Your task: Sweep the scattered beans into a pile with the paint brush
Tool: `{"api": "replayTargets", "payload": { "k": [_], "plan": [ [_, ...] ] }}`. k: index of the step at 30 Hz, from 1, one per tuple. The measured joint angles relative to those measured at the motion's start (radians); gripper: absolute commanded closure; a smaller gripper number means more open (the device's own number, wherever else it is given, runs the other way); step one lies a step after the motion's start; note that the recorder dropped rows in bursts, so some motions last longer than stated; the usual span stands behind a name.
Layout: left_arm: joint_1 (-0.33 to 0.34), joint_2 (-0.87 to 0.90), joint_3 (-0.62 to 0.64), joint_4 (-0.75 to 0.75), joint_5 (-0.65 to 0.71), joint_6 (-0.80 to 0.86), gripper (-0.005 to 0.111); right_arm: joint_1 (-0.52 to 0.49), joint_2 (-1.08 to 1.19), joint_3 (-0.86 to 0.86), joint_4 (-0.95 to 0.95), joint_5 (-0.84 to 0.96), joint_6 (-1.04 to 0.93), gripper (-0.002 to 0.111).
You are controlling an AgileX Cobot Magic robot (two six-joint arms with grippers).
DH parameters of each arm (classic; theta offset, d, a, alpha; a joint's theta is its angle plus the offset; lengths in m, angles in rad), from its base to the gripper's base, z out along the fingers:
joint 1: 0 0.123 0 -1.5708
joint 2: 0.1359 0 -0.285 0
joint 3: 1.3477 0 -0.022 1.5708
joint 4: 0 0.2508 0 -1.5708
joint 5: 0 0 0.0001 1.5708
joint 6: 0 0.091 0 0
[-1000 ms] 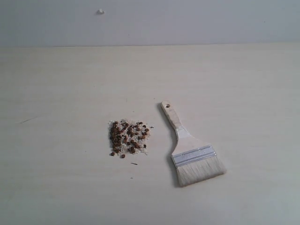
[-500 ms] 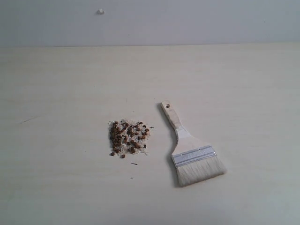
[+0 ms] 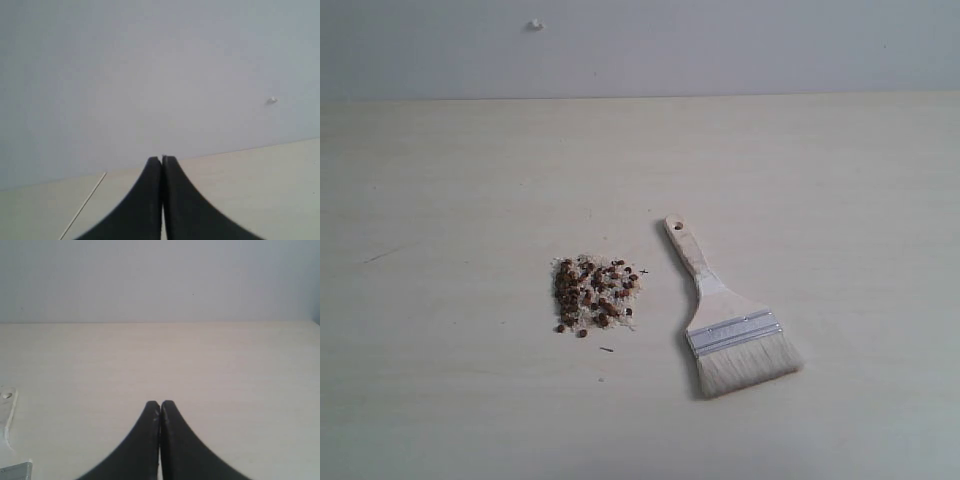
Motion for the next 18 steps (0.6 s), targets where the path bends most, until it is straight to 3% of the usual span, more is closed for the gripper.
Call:
{"api": "replayTargets", "payload": {
  "k": [18],
  "plan": [
    [0.0,0.0,0.0,0.0,0.0,0.0,0.107,0.032,0.0,0.0,0.0,0.001,0.0,0.108]
  ]
}}
